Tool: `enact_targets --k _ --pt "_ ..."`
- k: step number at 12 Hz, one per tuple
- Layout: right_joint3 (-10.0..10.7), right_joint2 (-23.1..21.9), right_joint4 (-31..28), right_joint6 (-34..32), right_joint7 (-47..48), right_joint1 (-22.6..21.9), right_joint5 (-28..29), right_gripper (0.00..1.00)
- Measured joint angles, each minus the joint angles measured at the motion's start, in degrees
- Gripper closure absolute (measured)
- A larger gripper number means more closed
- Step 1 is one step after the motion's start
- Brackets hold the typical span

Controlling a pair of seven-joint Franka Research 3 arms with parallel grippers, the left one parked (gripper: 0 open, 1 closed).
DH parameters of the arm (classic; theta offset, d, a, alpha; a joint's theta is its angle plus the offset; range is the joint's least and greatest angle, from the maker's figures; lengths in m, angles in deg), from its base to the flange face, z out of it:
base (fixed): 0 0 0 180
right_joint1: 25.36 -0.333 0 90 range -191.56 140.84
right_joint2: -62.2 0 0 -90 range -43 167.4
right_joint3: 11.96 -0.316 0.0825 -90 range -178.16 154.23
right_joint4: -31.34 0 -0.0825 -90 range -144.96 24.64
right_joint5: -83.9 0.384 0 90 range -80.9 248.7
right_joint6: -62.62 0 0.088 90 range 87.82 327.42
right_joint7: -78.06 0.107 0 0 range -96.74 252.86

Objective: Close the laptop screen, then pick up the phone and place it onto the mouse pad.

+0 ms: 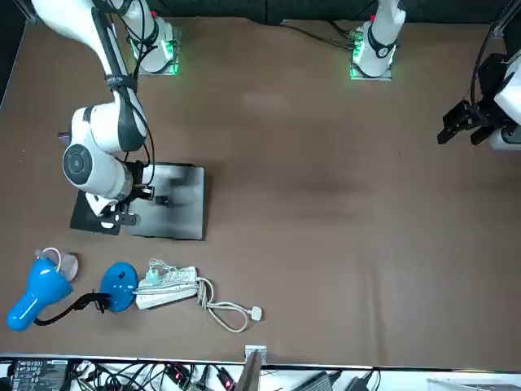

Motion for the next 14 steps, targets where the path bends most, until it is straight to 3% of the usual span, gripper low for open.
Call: enact_targets --k 2,6,7,10,12,14 --pt "0.8 -1.9 1.4 -6.6 -4.0 1.2 -0.1 0.98" --pt "1.4 -9.2 1.9 -16.0 -19.5 8.4 -1.6 0.96" --pt "1.5 -10.5 1.8 -17.2 -24.7 10.6 -1.9 0.91" --pt "1.6 -12.5 1.5 -18.3 -42.6 17.2 -2.1 0.59" --pt "1.6 -12.9 1.1 -18.3 -52.0 21.0 -2.1 0.57" --pt "1.7 -13.4 0.4 -18.2 -59.7 23.8 -2.1 0.44"
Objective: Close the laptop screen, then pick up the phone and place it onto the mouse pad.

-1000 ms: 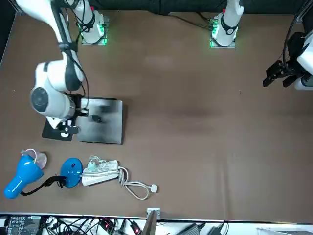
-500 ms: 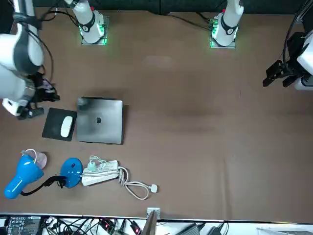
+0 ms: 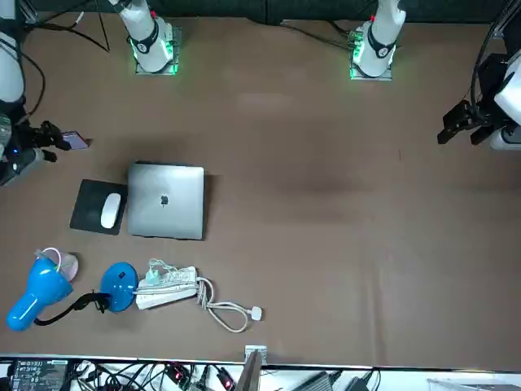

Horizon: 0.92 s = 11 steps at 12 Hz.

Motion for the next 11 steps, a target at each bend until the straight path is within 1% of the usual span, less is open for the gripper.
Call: enact_targets --k 1,2,3,4,5,7,8,9,10,11 --pt "0.0 -0.4 -0.4 0.0 -3.4 1.3 0.0 0.44" --pt "0.0 -0.8 -0.9 0.0 -6.6 2.4 0.0 0.35" --pt "0.0 -1.2 -1.4 0.0 -9.8 3.4 0.0 0.31" --pt "0.0 -2.1 -2.9 0.8 -16.3 5.4 0.0 0.27" --pt "0.0 -2.8 -4.1 1.9 -19.4 6.4 0.0 0.19" --pt "0.0 -4.3 -7.3 4.0 -23.8 8.4 0.0 0.16" --pt "0.0 -5.1 -9.0 4.8 -26.6 9.5 0.0 0.07" --pt "0.0 -5.7 -10.5 5.5 -30.0 10.4 0.0 0.02" --pt "0.0 -6.1 -11.7 6.1 -33.7 11.3 0.0 0.0" --pt "0.0 -6.4 -12.9 7.0 -38.0 12.2 0.0 0.0"
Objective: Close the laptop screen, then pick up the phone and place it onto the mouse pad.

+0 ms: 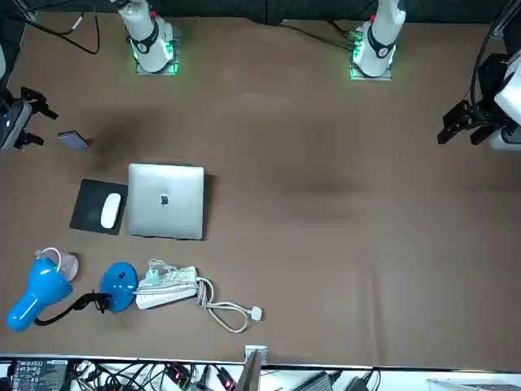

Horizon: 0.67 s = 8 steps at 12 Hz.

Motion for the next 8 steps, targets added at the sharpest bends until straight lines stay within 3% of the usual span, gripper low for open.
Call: enact_targets --k 3,8 --pt "0.0 -0.3 -3.6 5.1 -13.0 2.9 0.0 0.0" --pt "0.0 -0.7 -12.9 19.4 -29.1 5.7 0.0 0.0"
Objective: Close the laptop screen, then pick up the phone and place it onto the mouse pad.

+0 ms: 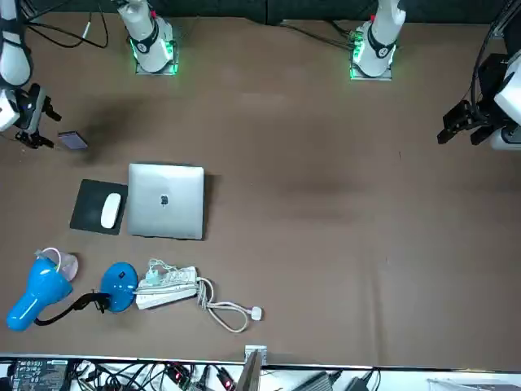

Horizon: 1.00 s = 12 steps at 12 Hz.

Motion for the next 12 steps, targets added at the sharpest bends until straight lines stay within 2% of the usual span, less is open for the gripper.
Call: enact_targets --k 5,10,11,12 --pt "0.0 0.0 -8.8 12.5 -8.4 2.0 0.0 0.0" --pt "-0.1 2.8 -12.0 19.9 -9.8 3.9 -0.2 0.01" --pt "-0.1 3.7 -12.0 21.0 -9.9 4.3 -0.2 0.08" --pt "-0.1 4.4 -12.0 21.7 -9.9 4.5 -0.2 0.22"
